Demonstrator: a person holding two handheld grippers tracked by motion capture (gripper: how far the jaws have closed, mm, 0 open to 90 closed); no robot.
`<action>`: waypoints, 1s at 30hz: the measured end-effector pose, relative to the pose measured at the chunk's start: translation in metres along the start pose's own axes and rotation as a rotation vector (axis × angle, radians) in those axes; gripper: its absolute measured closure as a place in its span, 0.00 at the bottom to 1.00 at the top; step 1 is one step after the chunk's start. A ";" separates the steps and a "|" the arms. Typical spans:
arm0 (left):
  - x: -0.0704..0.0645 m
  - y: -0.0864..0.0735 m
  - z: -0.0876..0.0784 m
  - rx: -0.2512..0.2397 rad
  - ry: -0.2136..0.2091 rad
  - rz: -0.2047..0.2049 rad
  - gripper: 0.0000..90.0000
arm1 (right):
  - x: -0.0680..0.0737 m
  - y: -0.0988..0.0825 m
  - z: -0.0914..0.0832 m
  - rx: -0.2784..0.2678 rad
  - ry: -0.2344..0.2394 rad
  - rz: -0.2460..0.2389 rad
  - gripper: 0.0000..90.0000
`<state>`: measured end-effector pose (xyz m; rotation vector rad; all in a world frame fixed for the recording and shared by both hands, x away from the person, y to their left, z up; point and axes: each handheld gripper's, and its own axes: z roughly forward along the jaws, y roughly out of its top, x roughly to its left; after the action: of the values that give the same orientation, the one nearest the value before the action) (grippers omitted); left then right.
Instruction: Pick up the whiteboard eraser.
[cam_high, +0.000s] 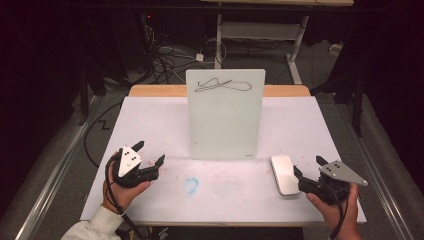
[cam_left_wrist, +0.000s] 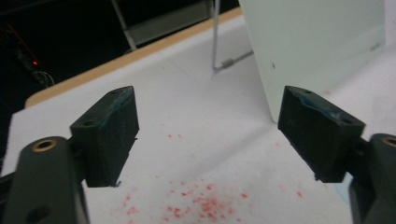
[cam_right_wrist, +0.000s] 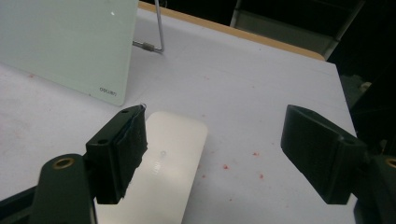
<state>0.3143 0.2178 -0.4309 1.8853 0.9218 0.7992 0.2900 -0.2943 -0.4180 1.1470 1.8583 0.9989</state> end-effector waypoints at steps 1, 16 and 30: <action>-0.002 -0.001 0.001 0.017 -0.005 0.008 0.20 | 0.000 0.000 0.000 0.004 0.001 0.001 0.25; -0.015 -0.006 0.007 0.084 -0.036 0.082 0.23 | 0.016 0.014 0.031 0.212 0.035 0.127 0.23; -0.013 -0.009 0.010 0.119 -0.058 0.075 0.23 | 0.030 0.004 0.066 0.424 0.041 0.124 0.24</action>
<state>0.3132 0.2057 -0.4450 2.0457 0.8842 0.7443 0.3389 -0.2497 -0.4484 1.5119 2.1162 0.7134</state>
